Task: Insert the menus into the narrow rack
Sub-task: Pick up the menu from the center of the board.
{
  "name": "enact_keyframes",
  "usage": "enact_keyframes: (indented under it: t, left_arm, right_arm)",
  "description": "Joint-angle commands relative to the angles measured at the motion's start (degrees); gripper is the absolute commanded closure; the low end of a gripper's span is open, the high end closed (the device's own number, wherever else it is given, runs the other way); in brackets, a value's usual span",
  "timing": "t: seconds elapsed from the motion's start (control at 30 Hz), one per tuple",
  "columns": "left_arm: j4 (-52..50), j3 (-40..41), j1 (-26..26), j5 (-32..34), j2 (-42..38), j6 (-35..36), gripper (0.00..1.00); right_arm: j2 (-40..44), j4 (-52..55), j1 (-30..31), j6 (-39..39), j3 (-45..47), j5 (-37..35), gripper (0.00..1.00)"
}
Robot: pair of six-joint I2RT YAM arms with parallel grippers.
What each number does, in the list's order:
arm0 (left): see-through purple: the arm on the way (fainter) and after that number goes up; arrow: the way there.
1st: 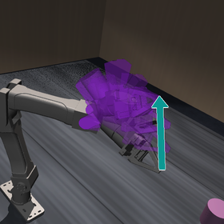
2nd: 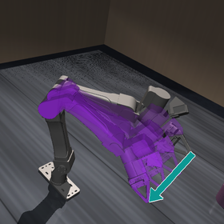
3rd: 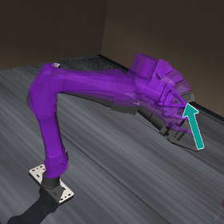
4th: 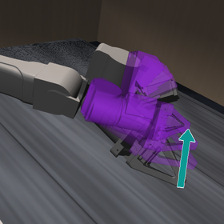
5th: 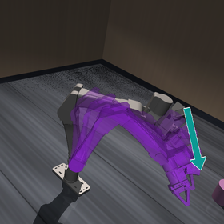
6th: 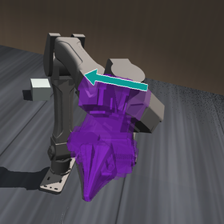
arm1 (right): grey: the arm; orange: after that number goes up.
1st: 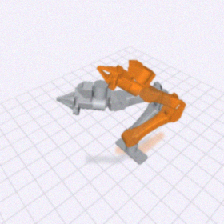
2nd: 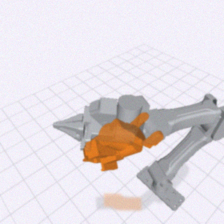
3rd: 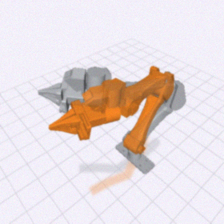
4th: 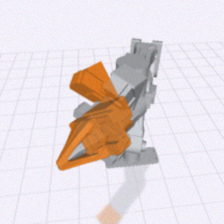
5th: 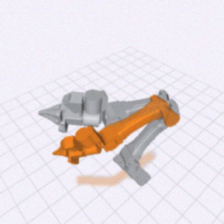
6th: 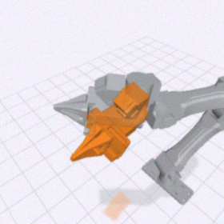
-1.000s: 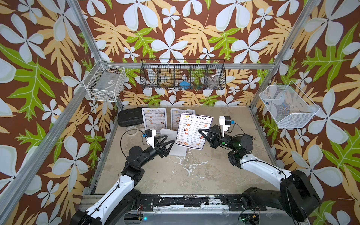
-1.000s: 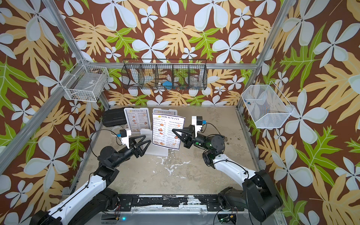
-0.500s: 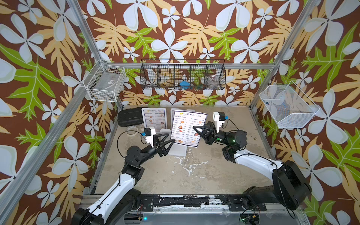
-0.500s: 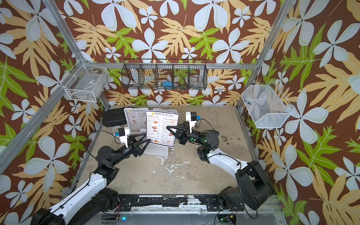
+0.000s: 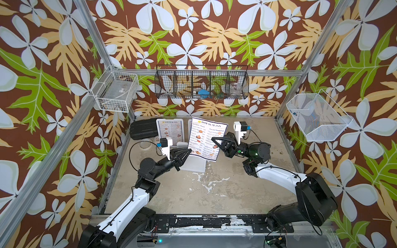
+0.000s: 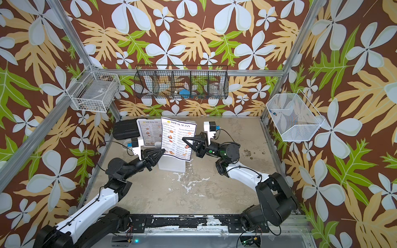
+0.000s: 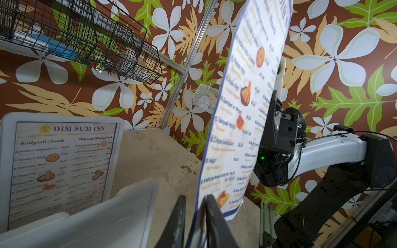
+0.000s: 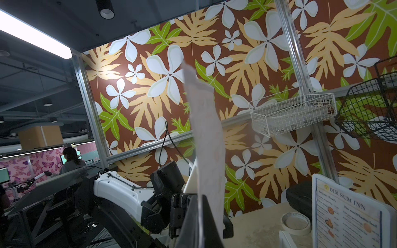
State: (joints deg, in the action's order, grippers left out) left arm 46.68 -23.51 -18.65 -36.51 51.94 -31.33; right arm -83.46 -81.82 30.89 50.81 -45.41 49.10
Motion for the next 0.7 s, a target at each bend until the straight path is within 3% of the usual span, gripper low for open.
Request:
enact_keyframes:
  t: [0.0,0.07,0.27,0.37,0.5,0.67]
  left_arm:
    - [-0.81,-1.26,0.11,-0.31,0.51,1.19,0.92]
    - [-2.76,-2.46,0.11,-0.31,0.73,2.25,1.0]
    - [-6.12,-4.08,0.11,-0.22,0.87,4.76,1.0]
    - [-6.64,-4.51,0.1,-0.9,0.97,5.16,1.0]
    - [-7.12,-4.79,0.11,-1.32,0.62,5.45,1.0]
    - [-7.76,-5.08,0.05,-1.11,0.53,5.76,1.0]
  right_arm:
    - [0.65,1.43,0.07,-2.73,-0.3,-0.61,1.0]
    - [1.6,4.67,0.06,-5.39,-0.13,-0.49,0.99]
    - [8.29,23.96,-0.04,-20.98,0.67,-4.0,0.79]
    - [10.34,29.43,-0.6,-25.07,0.5,-4.05,0.73]
    - [10.81,31.33,-1.62,-26.4,0.46,-3.45,0.73]
    - [10.2,34.16,-1.63,-28.85,-0.49,-4.18,0.83]
